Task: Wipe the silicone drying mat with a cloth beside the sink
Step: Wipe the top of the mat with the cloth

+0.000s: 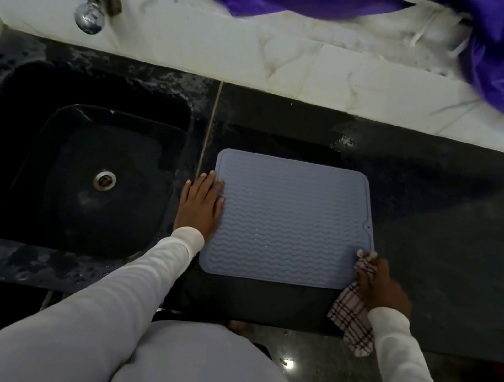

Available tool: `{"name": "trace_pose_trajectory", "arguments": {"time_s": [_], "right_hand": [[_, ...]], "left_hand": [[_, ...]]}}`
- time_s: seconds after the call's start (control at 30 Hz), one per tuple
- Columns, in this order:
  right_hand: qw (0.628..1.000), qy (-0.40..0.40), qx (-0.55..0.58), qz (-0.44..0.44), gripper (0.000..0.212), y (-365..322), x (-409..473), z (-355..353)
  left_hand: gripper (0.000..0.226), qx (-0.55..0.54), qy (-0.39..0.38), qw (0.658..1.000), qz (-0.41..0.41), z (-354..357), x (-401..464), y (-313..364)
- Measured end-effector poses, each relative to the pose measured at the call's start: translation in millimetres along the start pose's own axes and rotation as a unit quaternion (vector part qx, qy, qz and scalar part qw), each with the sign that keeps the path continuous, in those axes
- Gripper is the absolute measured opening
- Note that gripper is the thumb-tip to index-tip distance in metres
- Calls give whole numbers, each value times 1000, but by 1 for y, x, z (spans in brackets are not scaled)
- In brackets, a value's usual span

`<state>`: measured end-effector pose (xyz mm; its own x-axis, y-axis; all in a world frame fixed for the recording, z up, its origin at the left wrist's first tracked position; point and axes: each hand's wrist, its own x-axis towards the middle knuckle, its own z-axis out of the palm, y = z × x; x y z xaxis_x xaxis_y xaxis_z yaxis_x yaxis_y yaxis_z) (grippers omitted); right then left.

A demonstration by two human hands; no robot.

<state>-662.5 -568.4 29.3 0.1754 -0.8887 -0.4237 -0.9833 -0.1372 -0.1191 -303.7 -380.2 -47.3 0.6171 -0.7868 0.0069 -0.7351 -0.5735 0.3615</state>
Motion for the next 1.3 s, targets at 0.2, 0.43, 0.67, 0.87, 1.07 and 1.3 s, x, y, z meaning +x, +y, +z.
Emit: {"name": "trace_pose_trajectory", "arguments": {"time_s": [0.2, 0.43, 0.67, 0.87, 1.07, 1.3], "right_hand": [[1000, 15, 2, 10, 50, -6, -2, 0], [981, 24, 121, -150, 38, -88, -51, 3], [935, -71, 11, -347, 46, -209, -111, 76], [932, 13, -50, -359, 45, -194, -107, 100], [932, 11, -123, -341, 56, -130, -79, 80], [993, -31, 72, -92, 43, -47, -47, 20]], "left_hand": [[56, 0, -1, 1000, 0, 0, 0, -1], [51, -3, -8, 1000, -4, -1, -1, 0], [56, -26, 8, 1000, -1, 2, 1, -2], [50, -11, -6, 1000, -4, 4, 1, -3], [57, -6, -24, 1000, -1, 3, 0, -4], [63, -8, -24, 1000, -4, 1, 0, -3]]}}
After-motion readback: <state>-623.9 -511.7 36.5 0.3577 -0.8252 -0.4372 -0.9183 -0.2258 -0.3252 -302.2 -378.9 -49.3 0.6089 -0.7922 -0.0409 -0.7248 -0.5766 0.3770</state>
